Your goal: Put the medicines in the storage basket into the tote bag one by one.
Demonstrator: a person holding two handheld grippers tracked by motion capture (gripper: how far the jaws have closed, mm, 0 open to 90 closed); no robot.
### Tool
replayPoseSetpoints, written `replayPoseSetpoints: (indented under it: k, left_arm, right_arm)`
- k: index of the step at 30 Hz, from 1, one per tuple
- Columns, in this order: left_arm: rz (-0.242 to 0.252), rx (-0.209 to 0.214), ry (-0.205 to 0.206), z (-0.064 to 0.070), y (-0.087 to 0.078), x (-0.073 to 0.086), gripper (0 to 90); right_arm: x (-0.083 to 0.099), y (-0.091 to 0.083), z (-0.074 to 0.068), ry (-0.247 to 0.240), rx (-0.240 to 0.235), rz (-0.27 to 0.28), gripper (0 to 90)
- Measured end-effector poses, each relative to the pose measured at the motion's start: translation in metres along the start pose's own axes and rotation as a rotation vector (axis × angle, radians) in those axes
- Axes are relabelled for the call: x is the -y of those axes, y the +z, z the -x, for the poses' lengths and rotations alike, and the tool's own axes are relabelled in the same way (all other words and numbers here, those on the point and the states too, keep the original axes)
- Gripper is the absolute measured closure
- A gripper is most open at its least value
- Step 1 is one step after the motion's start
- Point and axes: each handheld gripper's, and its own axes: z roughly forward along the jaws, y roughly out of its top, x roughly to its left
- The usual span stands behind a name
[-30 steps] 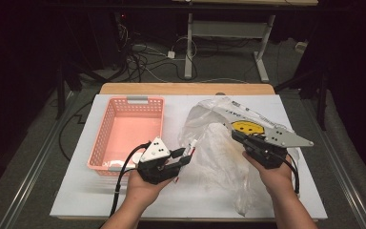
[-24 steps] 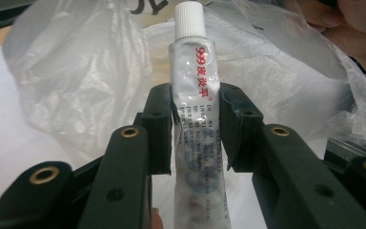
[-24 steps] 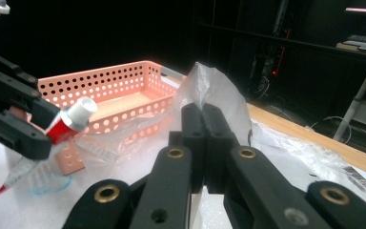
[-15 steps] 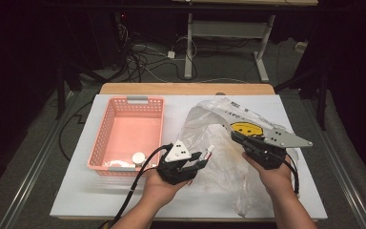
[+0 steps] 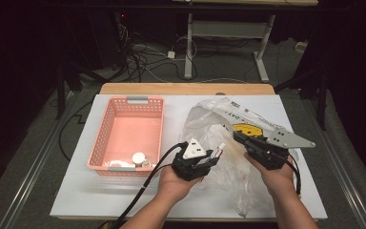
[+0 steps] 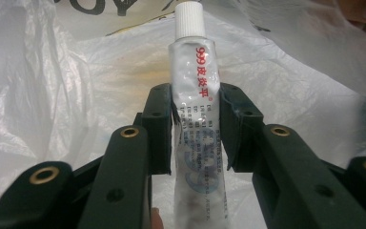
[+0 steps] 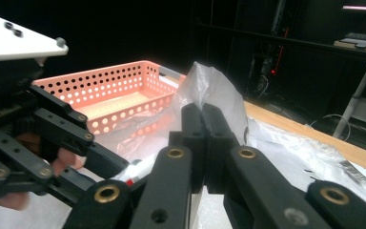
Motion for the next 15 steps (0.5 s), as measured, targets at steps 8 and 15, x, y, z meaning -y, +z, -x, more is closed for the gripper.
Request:
replayPoseSetpoints:
  k: [8, 15]
  left_arm:
    - [0.004, -0.014, -0.018, -0.005, 0.011, 0.000, 65.7]
    - [-0.004, -0.044, -0.045, -0.018, 0.022, -0.006, 65.7]
  right_arm:
    - [-0.001, 0.000, -0.001, -0.003, 0.003, 0.007, 90.0]
    - [-0.003, 0.001, -0.002, 0.000, 0.011, 0.021, 90.0]
